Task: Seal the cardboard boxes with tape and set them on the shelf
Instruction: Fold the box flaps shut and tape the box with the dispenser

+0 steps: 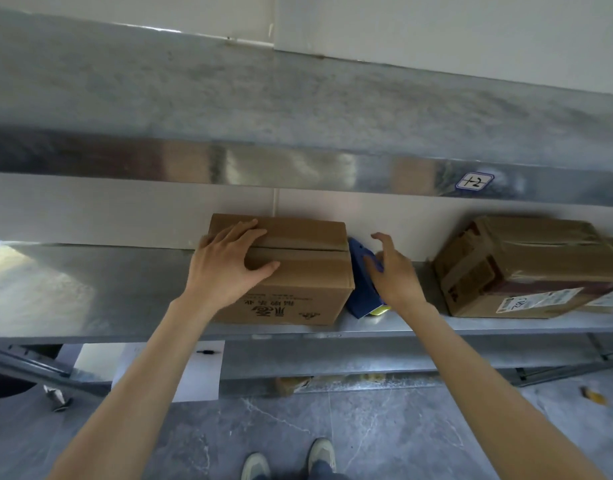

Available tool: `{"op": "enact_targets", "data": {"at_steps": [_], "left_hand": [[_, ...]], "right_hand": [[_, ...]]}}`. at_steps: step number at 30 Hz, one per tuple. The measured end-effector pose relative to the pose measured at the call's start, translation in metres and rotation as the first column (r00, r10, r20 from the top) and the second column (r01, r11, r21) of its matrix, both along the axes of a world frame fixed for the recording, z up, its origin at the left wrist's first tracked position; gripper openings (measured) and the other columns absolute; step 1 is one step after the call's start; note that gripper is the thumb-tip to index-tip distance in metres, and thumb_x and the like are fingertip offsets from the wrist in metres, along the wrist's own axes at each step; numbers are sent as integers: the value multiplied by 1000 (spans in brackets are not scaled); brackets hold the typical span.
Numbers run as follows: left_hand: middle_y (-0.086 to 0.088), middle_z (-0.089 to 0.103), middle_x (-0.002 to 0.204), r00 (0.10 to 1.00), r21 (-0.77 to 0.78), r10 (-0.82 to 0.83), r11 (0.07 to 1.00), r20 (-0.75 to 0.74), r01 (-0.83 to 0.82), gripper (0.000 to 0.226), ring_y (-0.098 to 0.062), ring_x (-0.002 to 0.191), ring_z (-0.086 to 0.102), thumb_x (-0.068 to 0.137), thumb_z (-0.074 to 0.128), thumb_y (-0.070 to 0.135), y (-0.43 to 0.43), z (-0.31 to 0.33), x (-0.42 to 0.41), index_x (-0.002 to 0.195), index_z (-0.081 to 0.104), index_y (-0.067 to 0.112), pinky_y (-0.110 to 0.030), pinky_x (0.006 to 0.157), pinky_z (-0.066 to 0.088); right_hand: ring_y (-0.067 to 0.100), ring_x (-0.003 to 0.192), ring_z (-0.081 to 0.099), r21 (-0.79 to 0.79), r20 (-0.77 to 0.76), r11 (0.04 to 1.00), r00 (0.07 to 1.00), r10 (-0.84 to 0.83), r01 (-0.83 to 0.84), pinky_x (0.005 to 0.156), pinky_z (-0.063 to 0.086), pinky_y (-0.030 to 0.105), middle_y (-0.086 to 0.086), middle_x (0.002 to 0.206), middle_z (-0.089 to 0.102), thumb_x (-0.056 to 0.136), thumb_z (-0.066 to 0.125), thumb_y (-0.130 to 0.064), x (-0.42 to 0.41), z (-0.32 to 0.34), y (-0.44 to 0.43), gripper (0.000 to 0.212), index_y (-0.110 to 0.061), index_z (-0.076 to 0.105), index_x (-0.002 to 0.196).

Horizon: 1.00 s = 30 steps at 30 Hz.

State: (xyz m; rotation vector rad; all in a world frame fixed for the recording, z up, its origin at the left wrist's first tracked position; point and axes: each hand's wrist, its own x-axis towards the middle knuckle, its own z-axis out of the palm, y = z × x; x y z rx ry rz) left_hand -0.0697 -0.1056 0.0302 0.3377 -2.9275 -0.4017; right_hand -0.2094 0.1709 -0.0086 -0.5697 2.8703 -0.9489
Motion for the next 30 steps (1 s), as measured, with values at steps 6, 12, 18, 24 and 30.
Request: {"op": "enact_targets", "data": {"at_steps": [6, 12, 18, 24, 30], "left_hand": [[17, 26, 160, 996, 77, -86, 993, 3, 86, 82, -7, 151, 11, 76, 29, 87, -26, -8, 0, 145, 41, 43, -44, 124, 6], [25, 23, 158, 997, 251, -50, 966, -57, 62, 79, -1, 150, 11, 77, 50, 81, -26, -13, 5, 146, 41, 43, -31, 119, 13], [21, 30, 158, 994, 187, -46, 980, -100, 64, 82, -4, 149, 18, 78, 39, 84, -25, -17, 5, 146, 43, 39, -33, 122, 11], [19, 16, 162, 970, -50, -234, 972, -66, 231, 79, -7, 153, -2, 89, 25, 81, -28, -19, 9, 156, 19, 40, -41, 123, -10], [22, 13, 162, 941, -73, -339, 939, -8, 337, 71, -3, 151, -1, 92, 8, 79, -36, -20, 8, 154, 16, 44, -40, 125, -4]], "right_hand": [[2, 125, 43, -348, 37, 926, 985, 170, -147, 103, 33, 14, -13, 143, 46, 99, 54, -39, 27, 46, -64, 49, -32, 36, 144], [3, 149, 5, -125, 59, 942, 945, 322, -313, 123, 6, 32, -15, 161, 22, 101, 34, -53, 26, 27, -76, 52, -38, 30, 151], [3, 150, -5, 60, 19, 927, 929, 369, -370, 123, -5, 32, -16, 163, 12, 96, 16, -69, 26, 26, -75, 65, -39, 25, 153], [8, 150, -14, 301, -91, 755, 771, 631, -582, 120, -16, 36, -19, 163, 1, 100, 8, -61, 28, 33, -72, 56, -45, 9, 153], [10, 150, -12, 451, -46, 621, 678, 734, -642, 116, -17, 29, -17, 162, -7, 96, 3, -61, 22, 38, -75, 58, -44, 1, 152]]}}
